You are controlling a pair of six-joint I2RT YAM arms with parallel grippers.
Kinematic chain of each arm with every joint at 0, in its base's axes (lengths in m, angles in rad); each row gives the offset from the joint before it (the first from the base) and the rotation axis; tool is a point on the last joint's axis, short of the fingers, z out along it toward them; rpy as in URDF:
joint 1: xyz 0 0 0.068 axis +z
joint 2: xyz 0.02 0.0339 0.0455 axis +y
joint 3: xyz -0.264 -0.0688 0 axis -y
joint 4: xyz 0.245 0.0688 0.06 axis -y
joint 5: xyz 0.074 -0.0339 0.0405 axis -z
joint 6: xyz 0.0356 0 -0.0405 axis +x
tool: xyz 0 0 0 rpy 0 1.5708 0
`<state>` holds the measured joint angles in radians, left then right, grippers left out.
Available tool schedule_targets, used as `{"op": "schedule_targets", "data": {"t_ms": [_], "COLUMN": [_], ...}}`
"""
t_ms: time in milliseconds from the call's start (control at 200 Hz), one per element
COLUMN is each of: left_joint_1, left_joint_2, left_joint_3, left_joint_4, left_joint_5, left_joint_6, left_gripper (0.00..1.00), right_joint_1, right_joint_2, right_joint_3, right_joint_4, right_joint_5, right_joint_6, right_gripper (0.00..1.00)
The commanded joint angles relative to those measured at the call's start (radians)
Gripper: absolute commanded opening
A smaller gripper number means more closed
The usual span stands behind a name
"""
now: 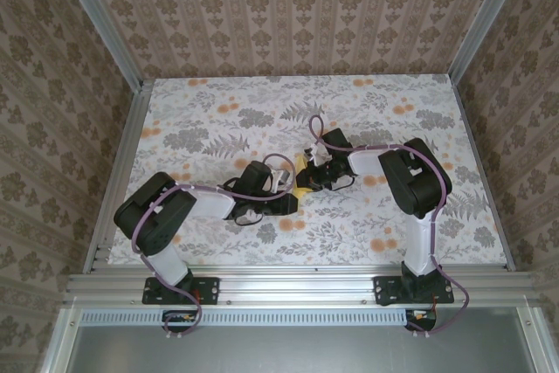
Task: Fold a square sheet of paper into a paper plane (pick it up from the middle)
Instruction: Fold the wing for the fifth time at the center of the table.
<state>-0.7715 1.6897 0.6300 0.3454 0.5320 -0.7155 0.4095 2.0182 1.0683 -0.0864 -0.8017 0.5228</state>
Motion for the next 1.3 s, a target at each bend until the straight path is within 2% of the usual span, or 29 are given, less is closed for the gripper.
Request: {"op": "schedule_targets", "data": {"t_ms": [0,265,560,780,1105,1295], "left_joint_1": [-0.008,-0.013,-0.023,-0.025,-0.026,-0.031], "left_joint_2": [0.02,0.021,0.021,0.024,0.033,0.049], "left_joint_3": [0.023,0.034,0.054,0.062,0.069,0.078], "left_joint_4": [0.0,-0.061,-0.179,-0.229,-0.257,-0.263], "left_joint_5": [0.013,-0.015,-0.049,-0.072,-0.086,-0.086], "left_joint_6": [0.001,0.023,0.069,0.086,0.093,0.094], "left_gripper": [0.3,0.29,0.16,0.11,0.1,0.09], "right_joint_1": [-0.001,-0.001,0.0,-0.001,-0.002,-0.002], "right_joint_2": [0.104,0.099,0.042,0.002,-0.062,-0.091], "right_joint_3": [-0.036,-0.035,-0.017,-0.007,0.002,-0.005], "right_joint_4": [-0.07,-0.072,-0.099,-0.119,-0.162,-0.165], "right_joint_5": [0.187,0.187,0.185,0.179,0.187,0.156], "right_joint_6": [-0.021,-0.019,-0.006,0.001,-0.013,-0.022], "right_gripper": [0.12,0.12,0.13,0.17,0.19,0.25]}}
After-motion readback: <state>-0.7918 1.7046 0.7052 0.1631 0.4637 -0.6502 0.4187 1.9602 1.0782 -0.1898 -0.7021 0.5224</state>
